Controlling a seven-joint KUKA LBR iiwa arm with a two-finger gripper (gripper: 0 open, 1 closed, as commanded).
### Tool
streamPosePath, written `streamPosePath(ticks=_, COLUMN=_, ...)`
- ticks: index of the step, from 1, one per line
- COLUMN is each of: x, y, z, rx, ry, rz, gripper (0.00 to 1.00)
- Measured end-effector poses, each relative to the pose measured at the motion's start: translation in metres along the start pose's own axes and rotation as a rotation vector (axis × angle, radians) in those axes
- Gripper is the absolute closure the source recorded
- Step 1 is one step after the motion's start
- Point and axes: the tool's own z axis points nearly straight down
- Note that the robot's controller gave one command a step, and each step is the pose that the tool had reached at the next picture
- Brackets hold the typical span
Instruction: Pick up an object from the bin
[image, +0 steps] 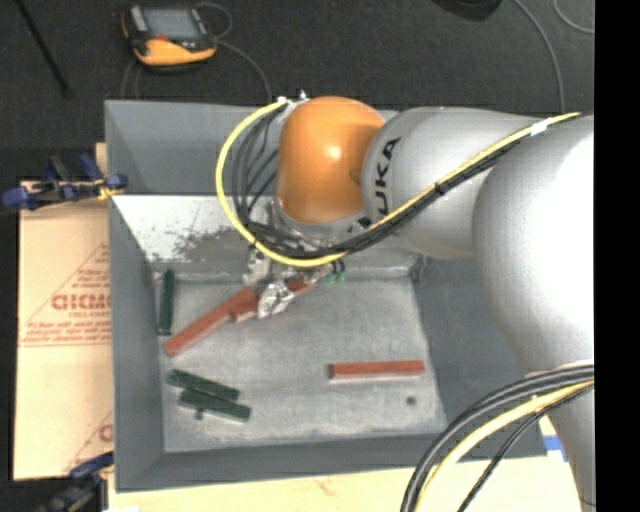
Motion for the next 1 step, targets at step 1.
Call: streamPosePath(ticks=1, x=-0.0011, y=-0.0002, z=-0.0218, rx=0.002, ry=-0.005, rz=0.000, gripper=1.00)
